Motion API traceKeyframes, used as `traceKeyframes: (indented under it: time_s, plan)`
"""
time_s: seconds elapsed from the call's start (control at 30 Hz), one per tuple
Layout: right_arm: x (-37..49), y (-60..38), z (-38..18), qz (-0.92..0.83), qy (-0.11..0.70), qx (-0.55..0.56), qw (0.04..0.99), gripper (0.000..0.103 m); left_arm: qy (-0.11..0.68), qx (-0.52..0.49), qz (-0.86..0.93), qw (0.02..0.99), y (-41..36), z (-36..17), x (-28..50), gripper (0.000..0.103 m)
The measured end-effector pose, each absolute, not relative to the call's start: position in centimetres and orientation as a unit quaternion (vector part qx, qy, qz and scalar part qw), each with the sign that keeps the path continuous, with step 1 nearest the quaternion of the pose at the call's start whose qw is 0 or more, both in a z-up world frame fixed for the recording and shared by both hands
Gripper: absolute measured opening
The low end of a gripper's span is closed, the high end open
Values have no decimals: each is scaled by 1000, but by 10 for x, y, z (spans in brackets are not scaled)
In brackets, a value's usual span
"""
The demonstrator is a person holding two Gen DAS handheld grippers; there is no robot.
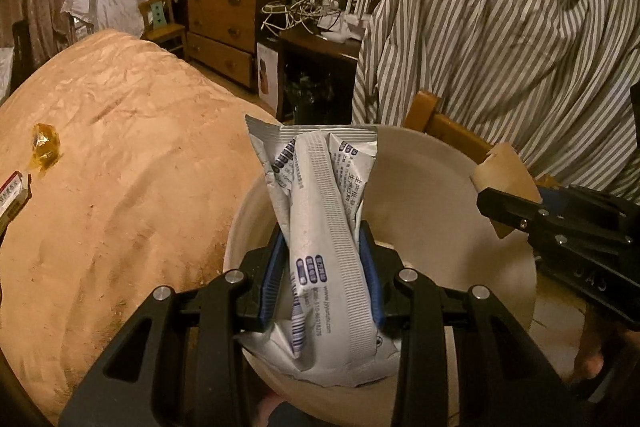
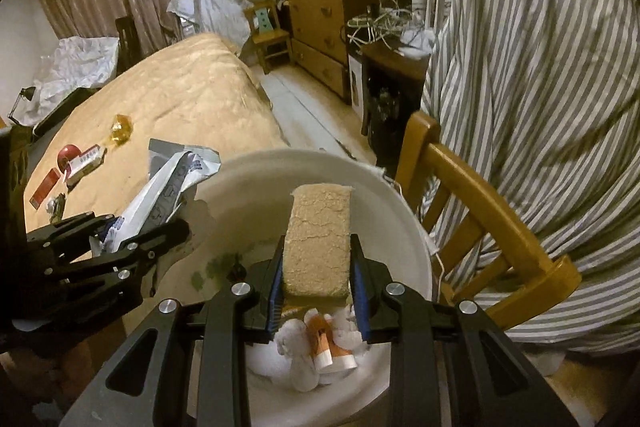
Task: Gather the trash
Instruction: 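Open both tools to drop the wrapper and sponge into the bucket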
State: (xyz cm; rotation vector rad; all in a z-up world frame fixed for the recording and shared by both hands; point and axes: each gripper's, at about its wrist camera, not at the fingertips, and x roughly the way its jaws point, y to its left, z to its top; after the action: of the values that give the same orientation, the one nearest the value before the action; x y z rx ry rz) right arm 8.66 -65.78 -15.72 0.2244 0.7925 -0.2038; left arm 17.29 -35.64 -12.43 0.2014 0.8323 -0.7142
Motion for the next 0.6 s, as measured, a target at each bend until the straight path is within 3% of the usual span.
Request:
traceKeyframes:
  time_s: [0.6]
  plan:
    - [90,-647,-166,-97,386,113,911,28,386,101,-337,853,-362,-119,171,34]
